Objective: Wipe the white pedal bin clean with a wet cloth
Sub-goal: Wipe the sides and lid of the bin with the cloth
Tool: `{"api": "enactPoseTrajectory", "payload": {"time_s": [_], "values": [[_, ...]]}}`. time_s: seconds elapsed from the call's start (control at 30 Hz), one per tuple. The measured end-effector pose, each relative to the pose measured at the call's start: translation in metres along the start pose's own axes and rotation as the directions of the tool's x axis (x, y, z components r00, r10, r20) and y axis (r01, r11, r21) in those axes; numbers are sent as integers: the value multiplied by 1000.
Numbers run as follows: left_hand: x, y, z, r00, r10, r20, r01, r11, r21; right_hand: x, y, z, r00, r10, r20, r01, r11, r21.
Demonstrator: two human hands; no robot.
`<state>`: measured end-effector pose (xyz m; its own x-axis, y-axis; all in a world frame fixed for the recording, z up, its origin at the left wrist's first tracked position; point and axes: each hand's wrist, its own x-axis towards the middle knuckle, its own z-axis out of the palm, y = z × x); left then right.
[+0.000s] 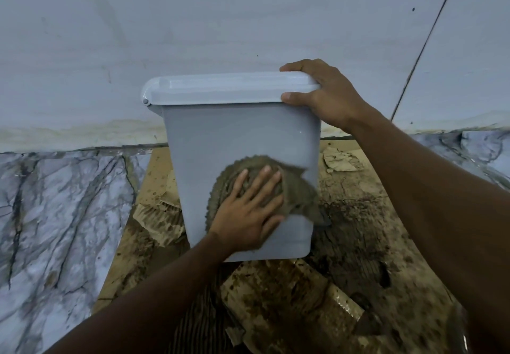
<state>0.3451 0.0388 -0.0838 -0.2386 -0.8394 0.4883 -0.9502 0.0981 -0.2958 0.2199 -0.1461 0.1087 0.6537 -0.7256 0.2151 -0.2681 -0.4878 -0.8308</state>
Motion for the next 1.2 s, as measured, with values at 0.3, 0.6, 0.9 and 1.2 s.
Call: {"api": "enactPoseTrajectory", "payload": {"time_s": [0.3,0.6,0.9,1.2], "values": [[5,73,32,986,138,92,-141,990,22,0,3,-1,1000,-12,5,12,1000,-14],[-45,-46,-8,996,-92,4,91,993,77,4,4,3,999,-34,-10,34,999,-18],[-26,-12,-3,960,-280,-2,280,959,50,4,7,5,997,-70,-26,67,995,-77],[-98,-46,7,989,-144,-14,145,984,106,4,8,4,997,-73,-26,73,997,-29]]}}
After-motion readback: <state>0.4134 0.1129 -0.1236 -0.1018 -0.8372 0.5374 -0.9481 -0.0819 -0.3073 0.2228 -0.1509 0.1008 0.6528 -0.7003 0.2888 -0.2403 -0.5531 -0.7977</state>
